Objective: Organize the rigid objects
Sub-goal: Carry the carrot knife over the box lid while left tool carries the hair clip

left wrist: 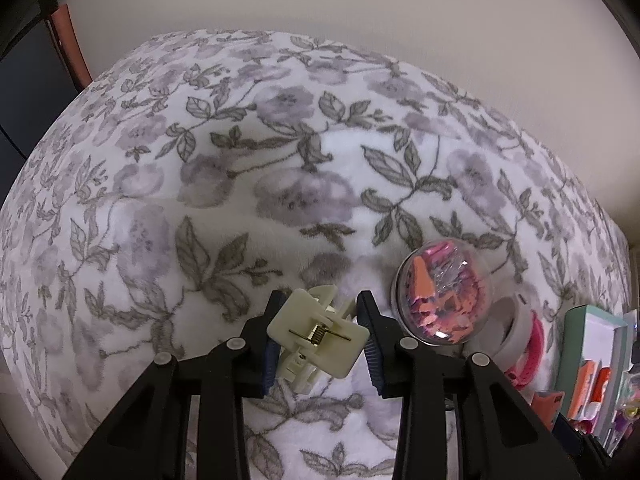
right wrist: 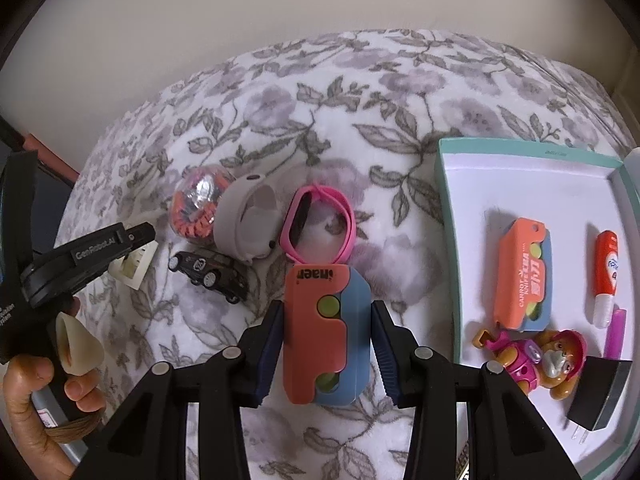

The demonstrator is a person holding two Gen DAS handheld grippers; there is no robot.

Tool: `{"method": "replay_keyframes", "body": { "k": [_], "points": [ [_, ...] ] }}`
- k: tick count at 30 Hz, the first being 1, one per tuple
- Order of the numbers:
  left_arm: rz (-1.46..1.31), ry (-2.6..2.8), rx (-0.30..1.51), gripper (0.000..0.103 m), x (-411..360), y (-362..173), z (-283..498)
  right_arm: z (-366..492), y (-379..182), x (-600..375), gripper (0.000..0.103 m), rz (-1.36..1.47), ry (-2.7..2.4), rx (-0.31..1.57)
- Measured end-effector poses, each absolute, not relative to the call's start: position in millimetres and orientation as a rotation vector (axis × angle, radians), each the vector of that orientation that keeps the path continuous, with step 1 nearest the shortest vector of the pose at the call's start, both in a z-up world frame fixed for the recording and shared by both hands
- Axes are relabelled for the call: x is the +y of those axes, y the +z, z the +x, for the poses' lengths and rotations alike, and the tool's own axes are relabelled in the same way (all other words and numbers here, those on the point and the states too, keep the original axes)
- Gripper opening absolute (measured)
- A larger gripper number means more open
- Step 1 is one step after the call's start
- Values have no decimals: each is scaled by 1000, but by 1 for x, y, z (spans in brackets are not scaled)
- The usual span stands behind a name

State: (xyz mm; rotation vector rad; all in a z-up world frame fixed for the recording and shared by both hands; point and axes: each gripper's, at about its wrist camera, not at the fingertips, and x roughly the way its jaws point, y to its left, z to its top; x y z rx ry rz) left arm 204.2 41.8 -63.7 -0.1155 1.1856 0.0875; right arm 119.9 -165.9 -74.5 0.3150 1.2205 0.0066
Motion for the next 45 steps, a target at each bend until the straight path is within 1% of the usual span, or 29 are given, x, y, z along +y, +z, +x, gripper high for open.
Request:
{"method": "replay_keyframes", "body": {
  "k": [7, 12, 20, 29, 36, 40, 45],
  "points": [
    [-137, 45, 1087, 38, 37, -18, 199, 118, -32, -187, 45, 375, 13, 1120],
    [-130, -20, 1019, 38, 18, 15, 191, 114, -7, -210, 45, 377, -52, 1073],
    [-91, -155, 994, 38, -33, 41, 177, 102, 12, -268, 45, 441, -167, 1024],
    [-6, -329, 1042, 38, -122, 35, 157, 77, 19, -336, 45, 505, -309, 973],
    [22, -415, 1072, 38, -180, 19, 145, 62, 25, -375, 45, 526, -365, 943],
    [38, -425, 1096, 38, -198, 3, 145, 57, 20, -391, 45, 546, -396, 940],
    [42, -423, 1128, 38, -211, -19, 149, 58, 0, -405, 45, 565, -416, 980]
  ]
}}
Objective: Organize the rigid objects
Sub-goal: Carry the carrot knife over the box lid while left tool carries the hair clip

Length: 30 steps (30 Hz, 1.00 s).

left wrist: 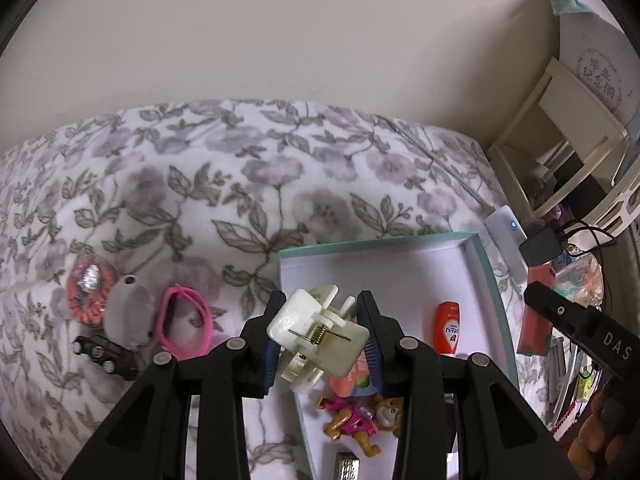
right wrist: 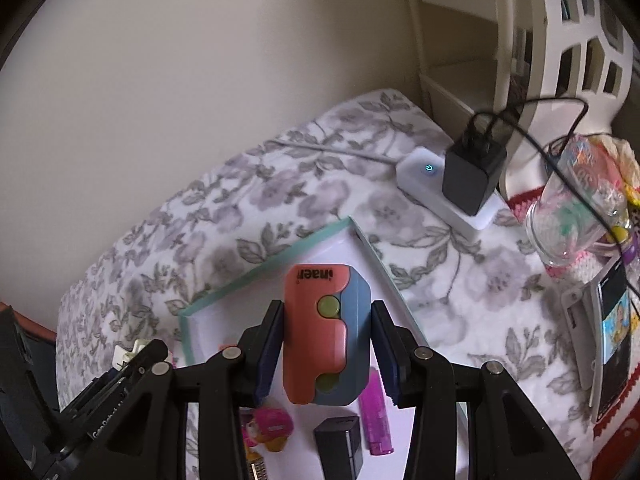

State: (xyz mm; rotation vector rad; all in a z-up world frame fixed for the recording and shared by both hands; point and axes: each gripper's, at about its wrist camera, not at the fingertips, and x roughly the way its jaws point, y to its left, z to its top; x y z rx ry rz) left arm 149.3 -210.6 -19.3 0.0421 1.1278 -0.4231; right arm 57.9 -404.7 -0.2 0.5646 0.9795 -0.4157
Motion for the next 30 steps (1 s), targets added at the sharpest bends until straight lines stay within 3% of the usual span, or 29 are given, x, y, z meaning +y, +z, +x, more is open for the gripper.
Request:
{"method": "replay_keyframes", "body": {
  "k": [13, 30],
  "points": [
    [114, -405, 1171, 38, -234, -58, 148, 69, -51, -412, 45, 521, -463, 1116],
    [158, -415, 1167, 38, -241, -61, 144, 72, -79, -408, 45, 517, -475, 1200]
  ]
}}
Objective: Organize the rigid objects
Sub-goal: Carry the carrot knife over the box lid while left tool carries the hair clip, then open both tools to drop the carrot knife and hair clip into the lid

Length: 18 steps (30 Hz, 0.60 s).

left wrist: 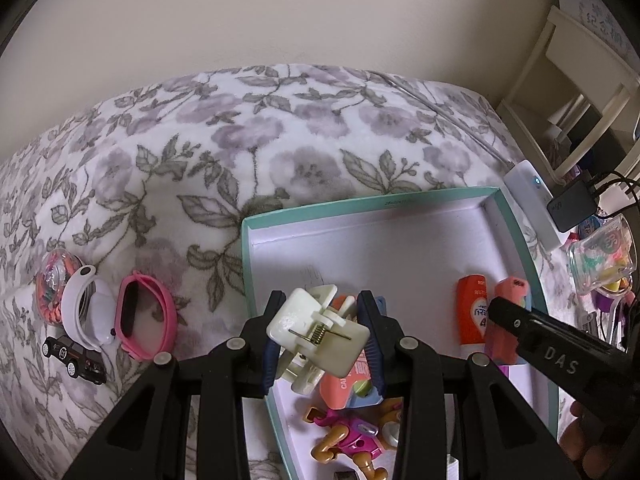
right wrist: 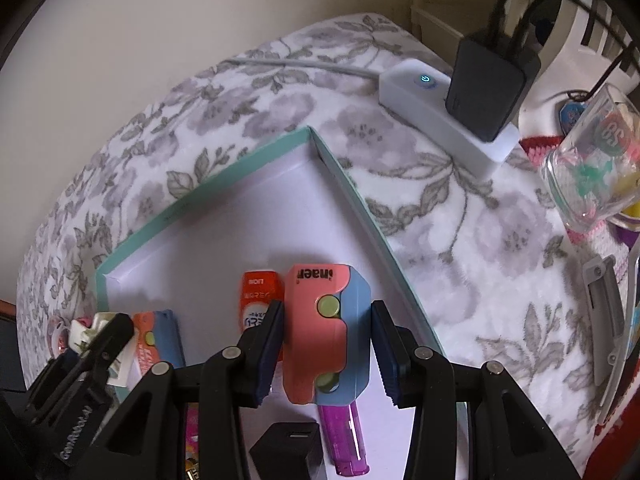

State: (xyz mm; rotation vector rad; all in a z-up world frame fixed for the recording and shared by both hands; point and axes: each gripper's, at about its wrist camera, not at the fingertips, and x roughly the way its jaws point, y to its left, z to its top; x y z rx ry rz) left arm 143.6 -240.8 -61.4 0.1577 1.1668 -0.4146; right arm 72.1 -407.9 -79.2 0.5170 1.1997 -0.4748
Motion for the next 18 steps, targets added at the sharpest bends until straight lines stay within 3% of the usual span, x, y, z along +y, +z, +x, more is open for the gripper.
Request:
{"method": "replay_keyframes", "body": {
  "k": [13, 18],
  "points": [
    [170, -412, 1174, 39, -243, -64, 144, 73, -84, -405, 46, 512, -479, 1211],
    [164, -418, 1178, 53, -242, -63, 144, 73, -73, -406, 47, 496, -487, 1175]
  ]
}}
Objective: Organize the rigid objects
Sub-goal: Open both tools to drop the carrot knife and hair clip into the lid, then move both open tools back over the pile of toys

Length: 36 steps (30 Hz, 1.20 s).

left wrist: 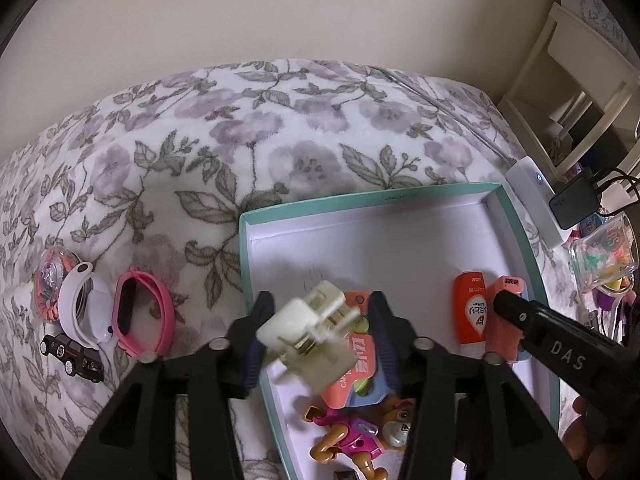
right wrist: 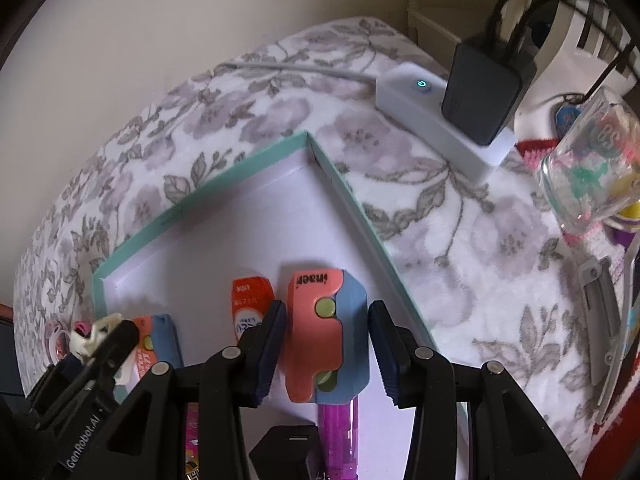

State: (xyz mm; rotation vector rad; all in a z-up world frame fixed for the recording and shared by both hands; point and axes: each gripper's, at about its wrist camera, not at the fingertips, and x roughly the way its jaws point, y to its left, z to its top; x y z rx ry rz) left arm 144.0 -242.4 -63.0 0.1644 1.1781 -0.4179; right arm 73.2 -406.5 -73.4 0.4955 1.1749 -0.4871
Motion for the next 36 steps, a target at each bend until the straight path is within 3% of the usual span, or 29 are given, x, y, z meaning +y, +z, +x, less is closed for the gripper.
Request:
{"method": "replay_keyframes", "body": {
  "k": [4, 16, 18, 22, 25, 33, 36],
  "points": [
    [155, -423, 1163, 61, -241, -54, 144, 74, -60, -405, 47, 486, -489, 1137],
    [112, -440, 1061, 64, -233, 0, 142, 64, 17, -387, 47, 399, -472, 958],
    [98, -435, 1052, 65, -230, 6, 143, 64, 23, -385, 49, 387, -470, 945],
    [82, -417, 1038, 78, -223, 13, 146, 67, 19, -382, 50, 378, -467, 958],
    [85, -390, 1036, 78, -218, 13, 148, 68, 15, -382, 51, 378, -464, 971],
    [56, -258, 1026, 80, -194, 11, 158, 70, 10, -382, 74, 374, -493, 972],
    [56, -224, 1037, 80, -186, 8, 162, 74, 5, -380, 76, 378, -482, 987]
  ]
}}
